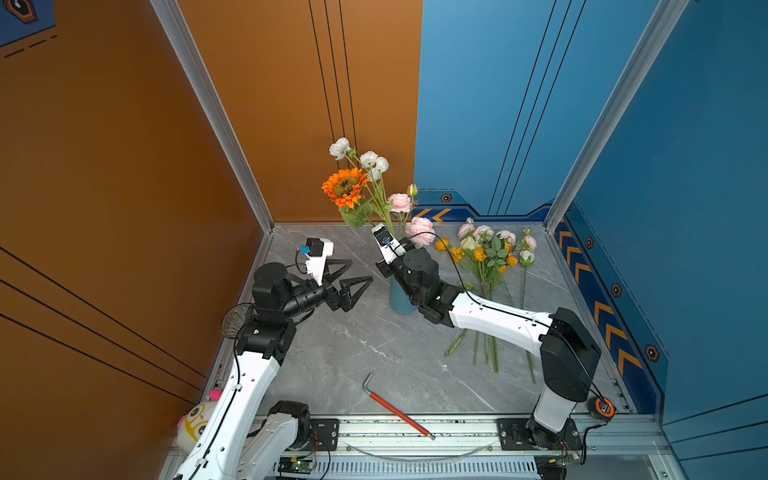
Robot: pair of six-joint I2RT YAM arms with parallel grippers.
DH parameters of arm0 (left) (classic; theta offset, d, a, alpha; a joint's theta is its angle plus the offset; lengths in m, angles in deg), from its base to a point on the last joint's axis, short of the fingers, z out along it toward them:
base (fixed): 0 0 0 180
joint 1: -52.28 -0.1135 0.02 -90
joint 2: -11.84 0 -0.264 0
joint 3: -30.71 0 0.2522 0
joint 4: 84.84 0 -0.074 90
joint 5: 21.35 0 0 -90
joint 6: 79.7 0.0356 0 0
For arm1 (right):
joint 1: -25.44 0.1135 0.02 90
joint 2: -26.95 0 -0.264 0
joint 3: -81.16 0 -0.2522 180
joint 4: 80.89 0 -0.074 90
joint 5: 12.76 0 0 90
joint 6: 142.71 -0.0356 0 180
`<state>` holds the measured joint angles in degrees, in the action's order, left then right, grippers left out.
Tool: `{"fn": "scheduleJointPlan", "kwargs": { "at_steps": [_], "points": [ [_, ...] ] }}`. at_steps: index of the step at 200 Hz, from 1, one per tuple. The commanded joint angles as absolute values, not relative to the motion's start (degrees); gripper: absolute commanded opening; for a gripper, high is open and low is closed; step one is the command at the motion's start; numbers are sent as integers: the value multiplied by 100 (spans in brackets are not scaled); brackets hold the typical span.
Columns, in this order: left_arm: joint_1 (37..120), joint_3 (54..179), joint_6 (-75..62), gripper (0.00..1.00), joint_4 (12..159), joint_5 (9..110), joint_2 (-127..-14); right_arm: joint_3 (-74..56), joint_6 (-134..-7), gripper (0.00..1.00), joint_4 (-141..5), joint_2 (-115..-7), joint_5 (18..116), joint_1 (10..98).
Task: Arrange the flowers into the vase
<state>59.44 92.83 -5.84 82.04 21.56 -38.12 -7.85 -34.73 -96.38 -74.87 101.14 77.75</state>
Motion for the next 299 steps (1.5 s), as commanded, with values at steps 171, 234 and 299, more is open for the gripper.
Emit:
{"fn": "scheduleJointPlan", "kwargs": {
  "at_steps": [171,234,299],
  "points": [
    [5934,9208,-615,98,8332,2009,-3853,-2161,-3867,62,-9577,-5673,10174,7931],
    [6181,9146,-503,98,8325,2188,-3769,-3077,-6316,75,-7599,-3317,10175,7429],
    [6993,8972,-231,98,8322,2746,-3690,-3475,-8246,80,-3960,-1725,9478,5032]
  ]
}}
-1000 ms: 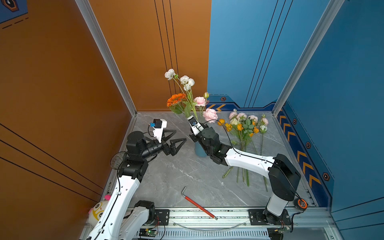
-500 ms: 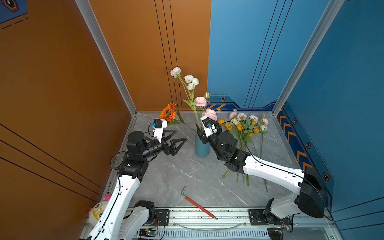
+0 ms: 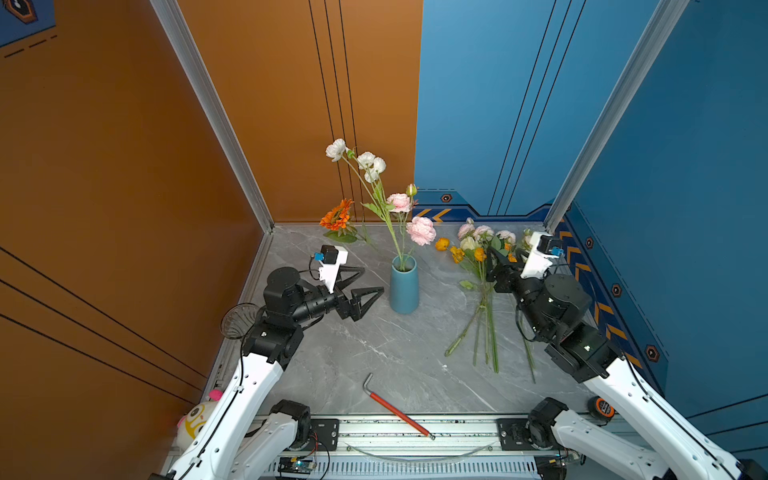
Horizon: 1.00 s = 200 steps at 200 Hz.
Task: Arrange the flowers into the vase
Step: 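Open the right gripper and withdraw it back to the flower bunch, then grasp a pink flower stem in the bunch with the right gripper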
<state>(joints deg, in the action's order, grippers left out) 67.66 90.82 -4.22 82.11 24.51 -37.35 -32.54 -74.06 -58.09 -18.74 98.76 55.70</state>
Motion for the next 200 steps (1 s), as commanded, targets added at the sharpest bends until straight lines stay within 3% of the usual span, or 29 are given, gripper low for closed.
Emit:
{"fn": "scheduleJointPlan", "kwargs": {
  "at_steps": [1,34,82,105,121,157,200],
  "points": [
    [7007,8969,-224,98,8323,2753,-3697,-3473,-8248,80,-3930,-1721,9467,5009],
    [7696,9032,165,98,7947,3201,-3875,-3519,-8408,80,-3165,-1896,9308,4066],
    [9693,9833,1649,98,6368,4986,-4568,-3601,-8169,78,-3014,-3179,8434,2919],
    [10167,10672,2036,98,5828,5320,-5225,-3403,-7859,72,-3105,-4010,8535,2801],
    [10560,11286,2580,98,5381,5558,-5820,-3157,-7540,60,-3165,-4631,8636,2768],
    [10665,11560,2693,98,5278,5296,-6720,-2656,-7171,53,-3294,-5906,8584,2729],
    [10836,11305,2665,98,5246,5660,-6679,-1641,-6725,46,-3192,-7335,8517,2568]
  ]
}}
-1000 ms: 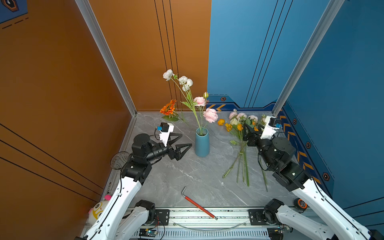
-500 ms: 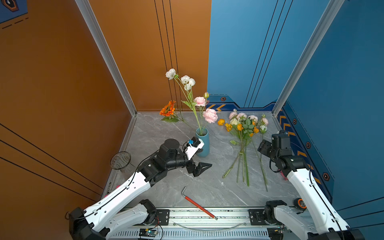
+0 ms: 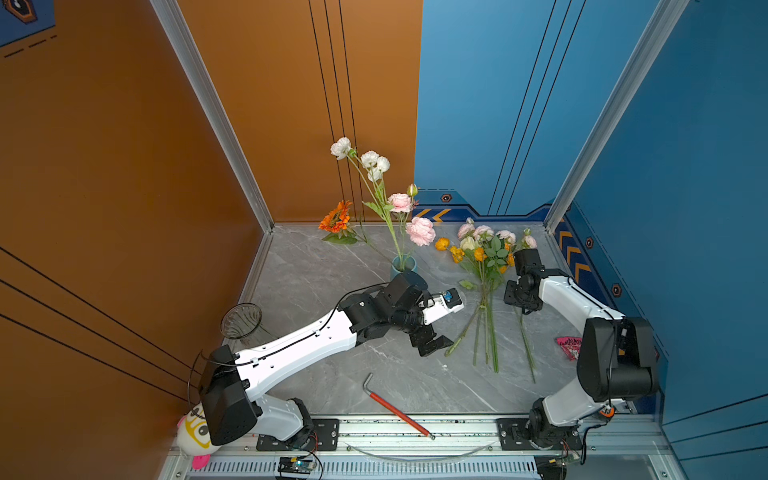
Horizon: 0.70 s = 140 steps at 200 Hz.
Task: Arrange the flowers into the vase
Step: 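Grasp a pink flower stem in the bunch with the right gripper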
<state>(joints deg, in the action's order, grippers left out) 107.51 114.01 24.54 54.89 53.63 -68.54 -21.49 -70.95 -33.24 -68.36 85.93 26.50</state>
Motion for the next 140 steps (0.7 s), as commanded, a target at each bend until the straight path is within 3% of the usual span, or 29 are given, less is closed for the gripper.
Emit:
{"fn": "scheduleJointPlan", "kwargs": {
  "at_steps": [1,66,140],
  "points": [
    [10836,11299,2669,98,5238,5678,-6668,-1625,-6719,46,-3186,-7352,8516,2569],
    [10312,11358,2495,98,5195,5312,-6459,-1200,-6541,42,-3079,-8059,8588,2614],
    [10291,11303,2489,98,5195,5320,-6463,-998,-6183,19,-3056,-8388,8437,2852]
  ]
}}
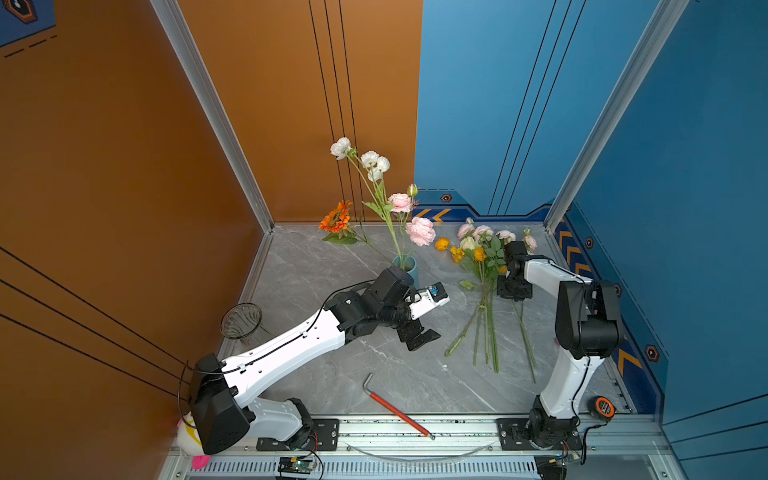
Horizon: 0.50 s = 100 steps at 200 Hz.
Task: Arrange the flowers into the vase
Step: 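Grasp a pink flower stem in the bunch with the right gripper, then lift the pink flower up out of the bunch with the right gripper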
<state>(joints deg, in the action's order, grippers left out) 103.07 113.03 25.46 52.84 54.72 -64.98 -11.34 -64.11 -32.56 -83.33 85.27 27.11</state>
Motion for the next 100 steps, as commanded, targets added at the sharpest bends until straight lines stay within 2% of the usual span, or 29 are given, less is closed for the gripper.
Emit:
{"fn": "scheduleJointPlan", "kwargs": {
  "at_steps": [1,40,100],
  "points": [
    [10296,11303,2485,98,5195,5319,-6463,-1000,-6175,19,-3056,-8388,8436,2856],
    [10297,11296,2488,98,5195,5353,-6440,-1063,-6021,9,-3057,-8273,8520,3047],
    [10292,11290,2480,98,5195,5340,-6338,-1123,-5854,4,-3056,-7686,8678,3250]
  ]
}}
